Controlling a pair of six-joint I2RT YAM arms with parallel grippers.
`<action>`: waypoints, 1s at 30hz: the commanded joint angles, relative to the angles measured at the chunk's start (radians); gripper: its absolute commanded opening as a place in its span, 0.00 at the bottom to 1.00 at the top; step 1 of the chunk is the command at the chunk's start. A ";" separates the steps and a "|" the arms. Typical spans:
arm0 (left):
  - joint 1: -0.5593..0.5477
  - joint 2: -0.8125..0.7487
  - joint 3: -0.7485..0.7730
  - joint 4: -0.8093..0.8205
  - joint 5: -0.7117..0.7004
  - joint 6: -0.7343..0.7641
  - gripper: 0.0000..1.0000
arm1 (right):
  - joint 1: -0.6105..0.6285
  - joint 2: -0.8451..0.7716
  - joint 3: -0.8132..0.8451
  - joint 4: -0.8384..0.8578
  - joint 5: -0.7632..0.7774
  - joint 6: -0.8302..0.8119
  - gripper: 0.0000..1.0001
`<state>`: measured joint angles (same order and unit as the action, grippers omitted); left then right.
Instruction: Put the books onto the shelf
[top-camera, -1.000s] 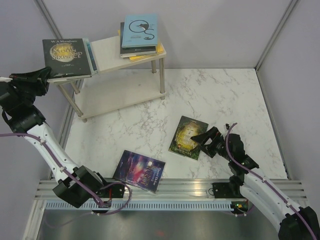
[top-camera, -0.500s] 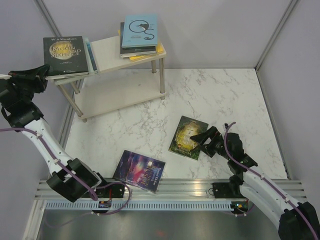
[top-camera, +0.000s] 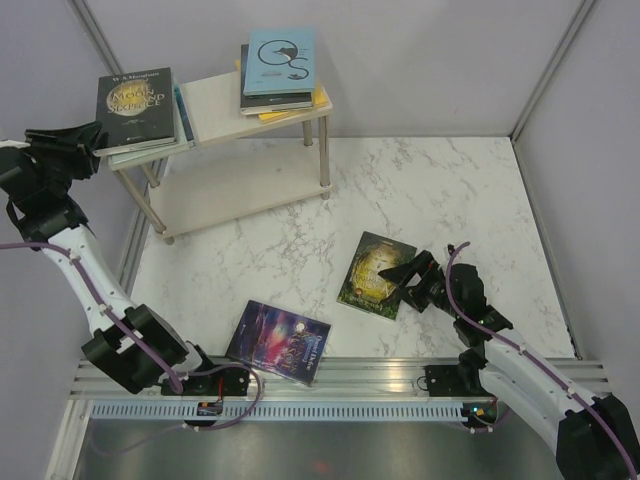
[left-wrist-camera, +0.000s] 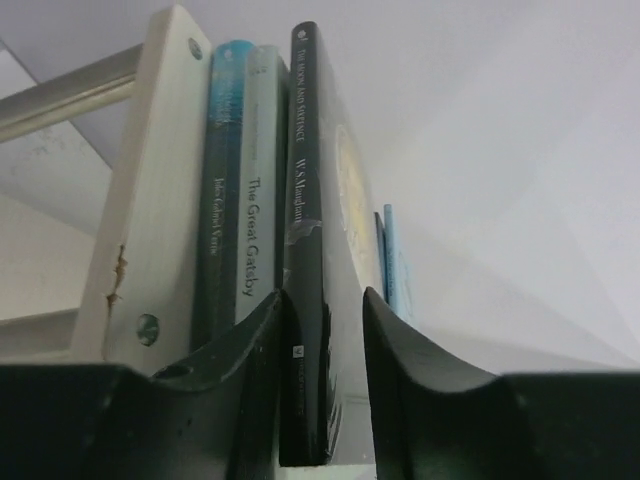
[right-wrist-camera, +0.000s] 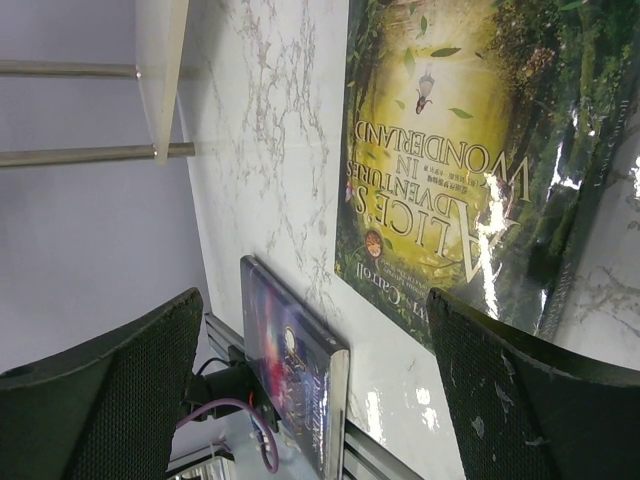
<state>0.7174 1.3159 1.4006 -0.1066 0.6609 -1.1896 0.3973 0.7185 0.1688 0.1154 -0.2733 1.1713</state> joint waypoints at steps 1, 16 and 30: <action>-0.003 0.009 0.067 0.007 -0.026 0.087 0.49 | -0.002 -0.010 0.001 0.043 -0.009 -0.002 0.95; -0.087 -0.035 0.330 -0.375 -0.326 0.449 0.86 | 0.000 -0.002 -0.005 0.043 -0.004 -0.012 0.95; -0.323 -0.257 0.390 -0.444 -0.483 0.616 1.00 | -0.002 -0.064 0.090 -0.173 0.115 -0.154 0.95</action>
<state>0.4759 1.0893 1.7618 -0.5732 0.1680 -0.6724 0.3973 0.6609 0.1921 0.0093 -0.2241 1.0920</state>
